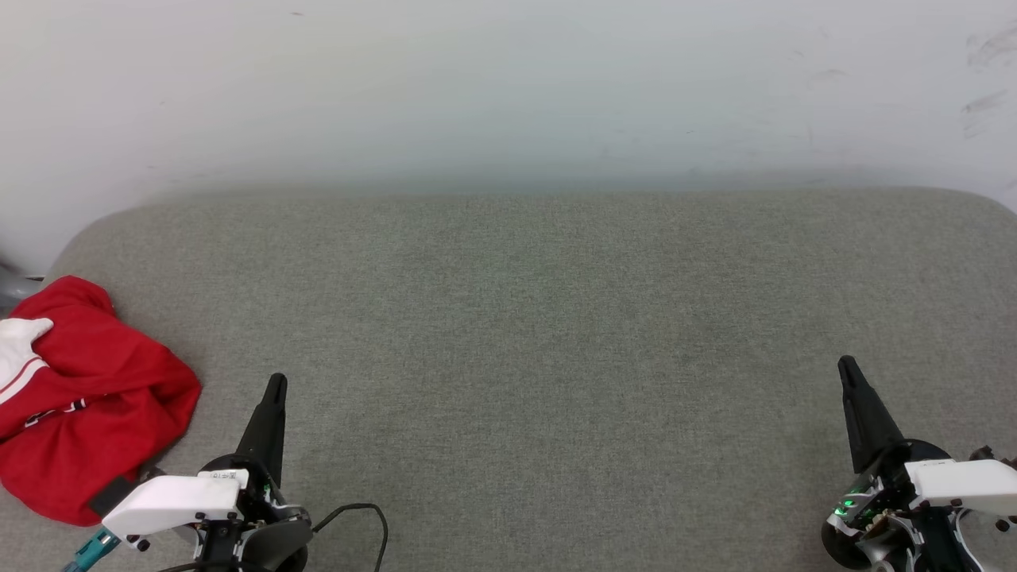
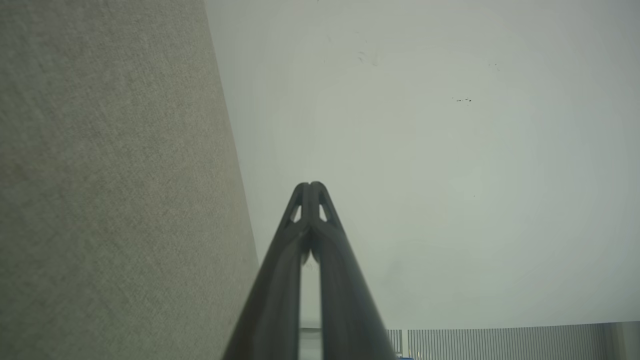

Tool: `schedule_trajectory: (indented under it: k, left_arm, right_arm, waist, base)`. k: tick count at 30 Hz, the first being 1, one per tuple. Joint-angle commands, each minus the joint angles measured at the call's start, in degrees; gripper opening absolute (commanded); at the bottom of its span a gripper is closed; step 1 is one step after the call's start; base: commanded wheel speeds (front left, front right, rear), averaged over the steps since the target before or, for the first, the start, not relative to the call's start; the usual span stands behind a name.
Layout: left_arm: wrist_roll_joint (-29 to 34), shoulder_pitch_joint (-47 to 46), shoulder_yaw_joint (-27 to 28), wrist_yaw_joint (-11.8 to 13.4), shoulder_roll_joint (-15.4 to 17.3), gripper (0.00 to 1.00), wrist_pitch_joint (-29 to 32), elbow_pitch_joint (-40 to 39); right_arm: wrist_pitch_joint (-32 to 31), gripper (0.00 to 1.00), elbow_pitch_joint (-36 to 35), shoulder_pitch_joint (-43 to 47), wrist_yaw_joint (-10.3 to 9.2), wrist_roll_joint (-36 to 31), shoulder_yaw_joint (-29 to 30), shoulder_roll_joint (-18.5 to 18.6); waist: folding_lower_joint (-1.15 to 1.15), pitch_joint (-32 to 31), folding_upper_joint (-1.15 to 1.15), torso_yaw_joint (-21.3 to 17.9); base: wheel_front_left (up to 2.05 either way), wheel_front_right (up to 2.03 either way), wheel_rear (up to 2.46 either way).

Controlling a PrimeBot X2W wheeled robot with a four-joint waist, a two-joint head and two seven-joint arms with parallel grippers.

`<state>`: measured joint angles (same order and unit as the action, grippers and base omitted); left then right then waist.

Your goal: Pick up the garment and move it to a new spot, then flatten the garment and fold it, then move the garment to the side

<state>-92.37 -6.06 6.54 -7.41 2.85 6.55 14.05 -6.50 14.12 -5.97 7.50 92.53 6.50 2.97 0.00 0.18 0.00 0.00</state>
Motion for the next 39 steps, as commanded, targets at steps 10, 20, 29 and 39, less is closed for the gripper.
schedule_trajectory:
  k: [10,20,29,39]
  left_arm:
    - [-0.1,-0.4,0.1,-0.2,0.0,0.00,0.1,0.0]
    - [0.0,0.2,-0.1,0.0,0.0,1.00,0.0,0.3]
    - [0.5,0.3,-2.8,0.0,-0.1,1.00,-2.3,-1.3]
    - [1.9,0.1,-5.3,0.0,-0.1,1.00,-5.0,-4.9]
  right_arm:
    - [0.0,0.00,0.1,-0.7,-0.02,-0.3,0.0,-0.1]
    - [0.0,1.00,0.3,0.2,0.00,0.0,0.0,0.0]
    - [2.1,1.00,-1.3,1.3,-0.01,-1.3,-1.4,0.1]
    - [4.9,1.00,-4.0,1.8,-0.01,-3.4,-3.3,1.0]
  waist:
    - [0.00,0.0,0.00,0.0]
    - [0.00,0.0,0.00,0.0]
    - [0.00,0.1,0.00,0.0]
    - [0.00,0.0,0.00,0.0]
  base:
    - [0.00,0.00,0.00]
    - [0.00,0.00,0.00]
    - [0.00,0.00,0.00]
    - [0.00,0.00,0.00]
